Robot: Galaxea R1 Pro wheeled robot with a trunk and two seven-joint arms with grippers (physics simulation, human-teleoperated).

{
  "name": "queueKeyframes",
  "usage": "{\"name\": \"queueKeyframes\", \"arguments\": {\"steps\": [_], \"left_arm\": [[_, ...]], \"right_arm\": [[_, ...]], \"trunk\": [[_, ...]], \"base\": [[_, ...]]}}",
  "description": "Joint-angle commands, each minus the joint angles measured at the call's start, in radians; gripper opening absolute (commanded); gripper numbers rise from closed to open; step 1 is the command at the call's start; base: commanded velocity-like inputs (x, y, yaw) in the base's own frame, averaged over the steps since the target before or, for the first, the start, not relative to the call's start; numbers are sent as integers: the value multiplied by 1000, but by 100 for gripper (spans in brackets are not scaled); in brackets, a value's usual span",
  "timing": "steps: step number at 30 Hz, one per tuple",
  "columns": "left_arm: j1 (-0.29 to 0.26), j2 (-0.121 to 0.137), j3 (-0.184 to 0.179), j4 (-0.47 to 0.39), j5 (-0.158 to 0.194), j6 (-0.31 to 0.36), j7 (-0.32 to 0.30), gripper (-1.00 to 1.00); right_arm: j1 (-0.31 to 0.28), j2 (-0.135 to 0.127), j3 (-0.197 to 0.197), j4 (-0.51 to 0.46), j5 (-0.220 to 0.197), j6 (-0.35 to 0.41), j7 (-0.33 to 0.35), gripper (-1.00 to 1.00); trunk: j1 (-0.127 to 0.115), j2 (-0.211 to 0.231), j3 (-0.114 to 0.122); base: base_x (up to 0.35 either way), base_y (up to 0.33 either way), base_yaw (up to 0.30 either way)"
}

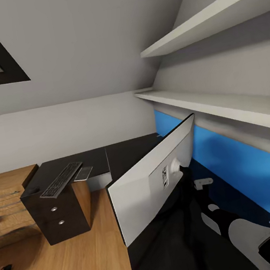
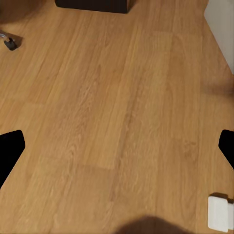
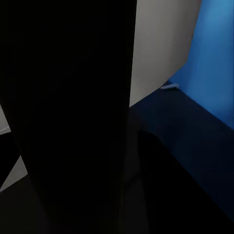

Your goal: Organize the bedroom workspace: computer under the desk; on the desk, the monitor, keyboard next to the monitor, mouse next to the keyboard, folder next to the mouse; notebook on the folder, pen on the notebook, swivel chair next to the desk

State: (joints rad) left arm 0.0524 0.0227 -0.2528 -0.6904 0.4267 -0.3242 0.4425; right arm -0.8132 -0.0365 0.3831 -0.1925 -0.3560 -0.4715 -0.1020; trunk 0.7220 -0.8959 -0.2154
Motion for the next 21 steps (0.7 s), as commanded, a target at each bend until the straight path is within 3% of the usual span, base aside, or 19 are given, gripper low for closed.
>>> {"name": "queueKeyframes", "arguments": {"steps": [1, 12, 21], "left_arm": [[0, 2, -8, -1, 10, -5, 7, 100], [0, 2, -7, -1, 11, -6, 8, 100], [0, 6, -7, -1, 11, -6, 8, 100]], "right_arm": [[-1, 0, 5, -2, -3, -3, -5, -100], [-1, 1, 7, -2, -2, -28, -5, -100], [-1, 1, 7, -1, -2, -34, -5, -100]], "trunk": [[0, -1, -1], [0, -1, 0], [0, -1, 0]], "base": [[20, 0, 0], [4, 0, 6], [0, -44, 189]]}}
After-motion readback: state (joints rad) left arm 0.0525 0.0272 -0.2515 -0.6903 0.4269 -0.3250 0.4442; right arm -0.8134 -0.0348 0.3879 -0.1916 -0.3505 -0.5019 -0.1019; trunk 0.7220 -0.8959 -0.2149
